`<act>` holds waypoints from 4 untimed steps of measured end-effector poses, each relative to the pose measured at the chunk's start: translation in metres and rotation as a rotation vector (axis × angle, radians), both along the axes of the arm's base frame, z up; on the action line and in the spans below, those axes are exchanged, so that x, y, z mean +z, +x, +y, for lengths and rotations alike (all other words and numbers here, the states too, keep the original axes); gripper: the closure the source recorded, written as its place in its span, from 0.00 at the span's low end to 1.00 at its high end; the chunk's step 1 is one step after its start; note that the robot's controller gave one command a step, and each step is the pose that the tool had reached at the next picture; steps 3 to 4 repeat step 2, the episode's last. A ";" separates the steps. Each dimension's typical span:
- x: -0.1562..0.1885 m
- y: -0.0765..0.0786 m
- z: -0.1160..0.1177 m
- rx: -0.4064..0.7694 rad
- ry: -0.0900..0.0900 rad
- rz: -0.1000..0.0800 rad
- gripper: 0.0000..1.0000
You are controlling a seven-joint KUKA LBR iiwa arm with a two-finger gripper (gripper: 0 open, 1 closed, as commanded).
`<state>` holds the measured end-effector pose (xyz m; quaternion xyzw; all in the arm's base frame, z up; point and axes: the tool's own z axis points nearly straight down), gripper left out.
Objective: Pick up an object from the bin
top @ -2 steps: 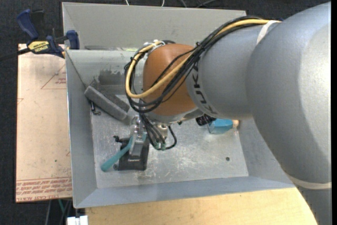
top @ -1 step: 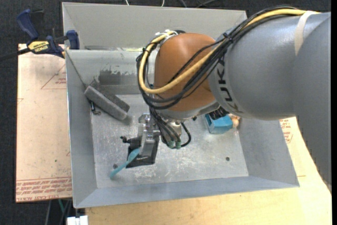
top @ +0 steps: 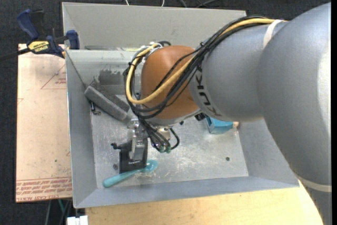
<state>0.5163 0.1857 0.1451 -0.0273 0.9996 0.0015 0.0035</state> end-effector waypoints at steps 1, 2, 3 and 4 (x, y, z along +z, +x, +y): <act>0.031 -0.006 0.000 0.031 -0.003 0.009 1.00; 0.088 0.020 0.014 0.037 -0.003 0.011 1.00; 0.088 0.020 0.014 0.037 -0.003 0.011 1.00; 0.088 0.020 0.014 0.037 -0.003 0.011 1.00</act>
Offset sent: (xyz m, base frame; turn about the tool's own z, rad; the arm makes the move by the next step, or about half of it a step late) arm 0.0208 0.0145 0.0883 -0.0394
